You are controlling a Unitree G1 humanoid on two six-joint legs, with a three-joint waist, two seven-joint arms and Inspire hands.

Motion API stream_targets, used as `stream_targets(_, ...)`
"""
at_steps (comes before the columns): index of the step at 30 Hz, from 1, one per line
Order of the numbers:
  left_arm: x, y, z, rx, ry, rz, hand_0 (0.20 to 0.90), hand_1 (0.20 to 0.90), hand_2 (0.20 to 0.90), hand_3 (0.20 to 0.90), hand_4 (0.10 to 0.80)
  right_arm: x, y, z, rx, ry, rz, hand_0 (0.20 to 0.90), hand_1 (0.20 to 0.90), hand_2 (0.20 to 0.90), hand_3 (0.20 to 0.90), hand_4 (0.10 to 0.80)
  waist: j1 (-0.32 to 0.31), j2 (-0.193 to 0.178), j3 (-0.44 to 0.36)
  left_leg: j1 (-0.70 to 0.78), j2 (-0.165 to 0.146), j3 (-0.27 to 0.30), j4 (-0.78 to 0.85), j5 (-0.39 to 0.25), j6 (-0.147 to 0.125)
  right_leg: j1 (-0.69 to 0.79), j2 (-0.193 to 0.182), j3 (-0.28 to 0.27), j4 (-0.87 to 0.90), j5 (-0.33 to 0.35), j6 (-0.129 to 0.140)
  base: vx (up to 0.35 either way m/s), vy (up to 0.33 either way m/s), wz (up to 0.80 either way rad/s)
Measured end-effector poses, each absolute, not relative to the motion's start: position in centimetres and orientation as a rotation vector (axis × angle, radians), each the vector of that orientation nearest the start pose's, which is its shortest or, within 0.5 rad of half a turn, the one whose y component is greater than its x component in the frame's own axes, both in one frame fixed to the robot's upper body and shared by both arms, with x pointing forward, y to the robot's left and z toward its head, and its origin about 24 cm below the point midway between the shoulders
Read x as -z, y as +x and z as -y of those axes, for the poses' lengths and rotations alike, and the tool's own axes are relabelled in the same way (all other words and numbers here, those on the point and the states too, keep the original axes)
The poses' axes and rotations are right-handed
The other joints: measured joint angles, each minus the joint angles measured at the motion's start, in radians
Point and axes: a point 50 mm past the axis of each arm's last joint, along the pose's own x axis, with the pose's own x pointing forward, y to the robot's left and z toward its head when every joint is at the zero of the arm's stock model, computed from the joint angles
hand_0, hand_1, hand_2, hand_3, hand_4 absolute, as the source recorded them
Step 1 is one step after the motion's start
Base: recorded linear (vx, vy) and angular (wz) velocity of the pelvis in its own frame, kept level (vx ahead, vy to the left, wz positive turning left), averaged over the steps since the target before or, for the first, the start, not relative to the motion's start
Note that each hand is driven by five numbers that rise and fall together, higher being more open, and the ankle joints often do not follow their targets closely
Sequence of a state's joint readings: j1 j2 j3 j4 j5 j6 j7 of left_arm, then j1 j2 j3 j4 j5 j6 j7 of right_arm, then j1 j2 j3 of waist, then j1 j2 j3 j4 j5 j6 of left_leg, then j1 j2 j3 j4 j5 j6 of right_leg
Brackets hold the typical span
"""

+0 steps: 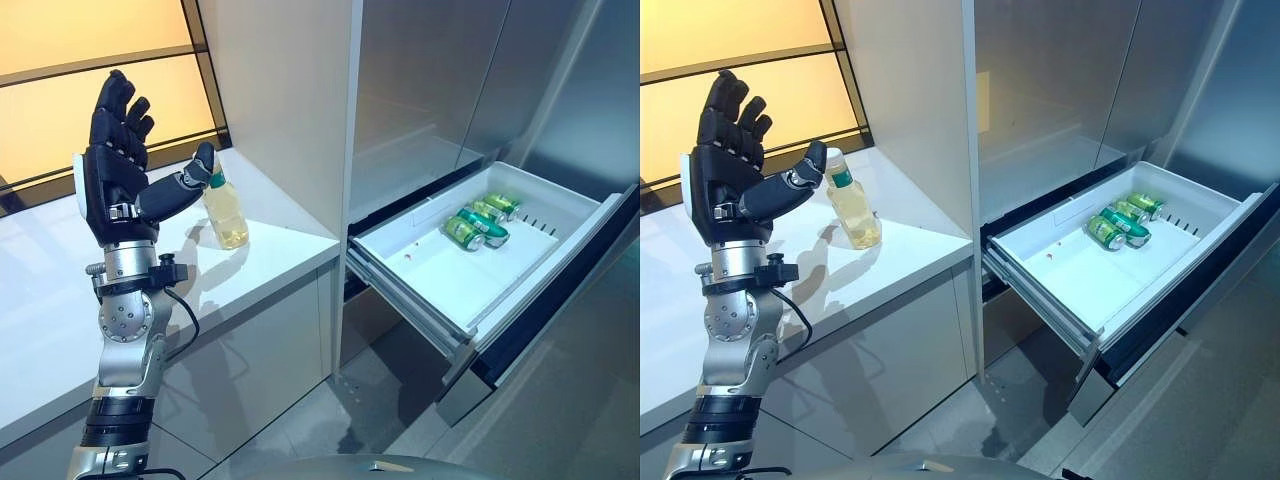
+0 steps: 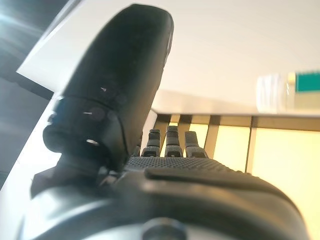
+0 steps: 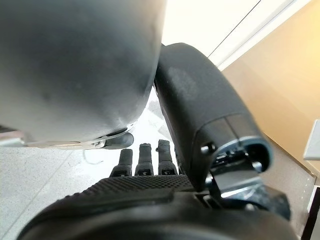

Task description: Put drinks into fridge and close the fridge

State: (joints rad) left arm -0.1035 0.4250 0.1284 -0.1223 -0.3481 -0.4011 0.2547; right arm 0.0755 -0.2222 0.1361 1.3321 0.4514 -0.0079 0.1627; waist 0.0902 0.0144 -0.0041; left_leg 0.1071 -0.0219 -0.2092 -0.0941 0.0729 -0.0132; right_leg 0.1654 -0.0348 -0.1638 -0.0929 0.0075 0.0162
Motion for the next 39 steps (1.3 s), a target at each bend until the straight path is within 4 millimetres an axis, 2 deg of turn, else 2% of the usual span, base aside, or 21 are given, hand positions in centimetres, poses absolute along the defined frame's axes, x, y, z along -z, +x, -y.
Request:
stream_targets(9,-12.8,25.9,-25.5,-0.308,0.034,0.512,0.9,0.9,0.9,0.9,0.8,17.1,3.8,22.8,0.219,0.207,-1.347,0.9,0.9,0.9,0.9,0.8,-0.003,0.005,0.013,-0.001,0.002,-0.011,0.0,0.001,0.001,0.005,0.002,-0.011,0.0,-0.001,-0.001,0.008,0.005,0.04)
stream_targets(21,-11.8,26.2,-25.5,-0.194,0.034,0.456,0.9,0.9,0.9,0.9,0.8,17.0,4.6,22.9,0.197,0.207,-1.34,0.9,0.9,0.9,0.9,0.8,-0.027,0.011,0.028,0.01,0.002,0.006,0.0,0.002,-0.001,0.008,0.001,0.005,0.0,-0.001,-0.001,0.015,0.009,-0.03)
stream_targets(28,-9.8,26.4,-26.2,-0.215,0.047,0.366,0.9,0.9,0.9,0.9,0.8,17.0,4.9,22.9,0.179,0.196,-1.342,0.9,0.9,0.9,0.9,0.8,-0.043,0.015,0.031,0.022,0.004,0.026,0.0,-0.005,0.005,0.011,0.001,0.025,0.0,0.0,-0.001,0.03,0.015,-0.08)
stream_targets(33,-9.8,26.4,-26.4,-0.227,0.052,0.363,0.9,0.9,0.9,0.9,0.8,17.0,5.0,22.9,0.179,0.198,-1.349,0.9,0.9,0.9,0.9,0.8,-0.044,0.014,0.031,0.03,0.004,0.039,0.0,-0.006,0.004,0.013,0.001,0.038,0.0,0.0,-0.001,0.026,0.013,-0.08)
stream_targets(39,-9.3,26.6,-27.4,-0.266,0.091,0.328,0.9,0.9,0.9,0.9,0.8,17.0,5.2,22.8,0.174,0.199,-1.345,0.9,0.9,0.9,0.9,0.8,-0.059,0.015,0.031,0.039,0.004,0.049,0.0,-0.007,0.004,0.016,0.001,0.048,0.0,0.0,-0.001,0.017,0.013,-0.05)
